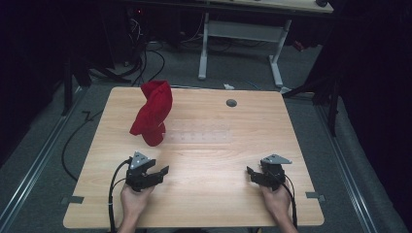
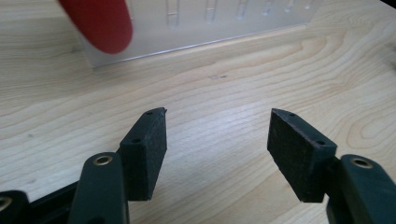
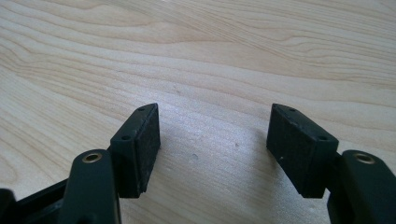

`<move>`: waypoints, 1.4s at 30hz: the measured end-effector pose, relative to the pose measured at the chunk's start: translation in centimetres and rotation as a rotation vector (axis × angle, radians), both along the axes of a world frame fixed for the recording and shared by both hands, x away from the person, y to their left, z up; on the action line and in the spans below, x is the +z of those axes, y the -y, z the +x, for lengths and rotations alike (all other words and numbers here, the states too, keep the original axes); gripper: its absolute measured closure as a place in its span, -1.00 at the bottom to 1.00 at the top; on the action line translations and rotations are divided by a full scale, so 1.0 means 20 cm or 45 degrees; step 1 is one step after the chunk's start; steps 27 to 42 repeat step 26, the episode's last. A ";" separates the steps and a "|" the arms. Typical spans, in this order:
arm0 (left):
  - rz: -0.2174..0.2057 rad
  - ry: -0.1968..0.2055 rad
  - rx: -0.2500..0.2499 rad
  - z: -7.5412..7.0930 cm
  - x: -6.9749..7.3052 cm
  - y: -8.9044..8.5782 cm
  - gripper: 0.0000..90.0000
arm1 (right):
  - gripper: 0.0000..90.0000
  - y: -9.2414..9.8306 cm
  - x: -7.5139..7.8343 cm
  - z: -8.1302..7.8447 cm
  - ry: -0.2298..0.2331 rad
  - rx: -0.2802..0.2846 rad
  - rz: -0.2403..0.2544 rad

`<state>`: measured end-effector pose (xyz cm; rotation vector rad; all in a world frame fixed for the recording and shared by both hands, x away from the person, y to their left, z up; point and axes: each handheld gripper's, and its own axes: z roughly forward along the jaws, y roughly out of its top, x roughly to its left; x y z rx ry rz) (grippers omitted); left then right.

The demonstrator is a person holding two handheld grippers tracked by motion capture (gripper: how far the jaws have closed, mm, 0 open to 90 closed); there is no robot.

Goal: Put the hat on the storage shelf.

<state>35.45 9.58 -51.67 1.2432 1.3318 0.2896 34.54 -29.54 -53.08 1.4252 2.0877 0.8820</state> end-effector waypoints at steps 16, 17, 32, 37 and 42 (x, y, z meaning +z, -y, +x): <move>0.198 -0.011 0.026 0.03 -0.13 0.12 -0.20 | -0.22 0.00 0.00 0.00 0.001 0.001 -0.001; 0.217 -0.020 0.020 0.04 -0.14 0.13 -0.22 | -0.22 0.00 0.00 0.00 0.001 0.001 -0.001; 0.248 -0.005 0.016 0.04 -0.15 0.14 -0.29 | -0.22 0.00 0.00 0.00 0.001 0.002 -0.001; 0.248 -0.005 0.016 0.04 -0.15 0.14 -0.29 | -0.22 0.00 0.00 0.00 0.001 0.002 -0.001; 0.248 -0.005 0.016 0.04 -0.15 0.14 -0.29 | -0.22 0.00 0.00 0.00 0.001 0.002 -0.001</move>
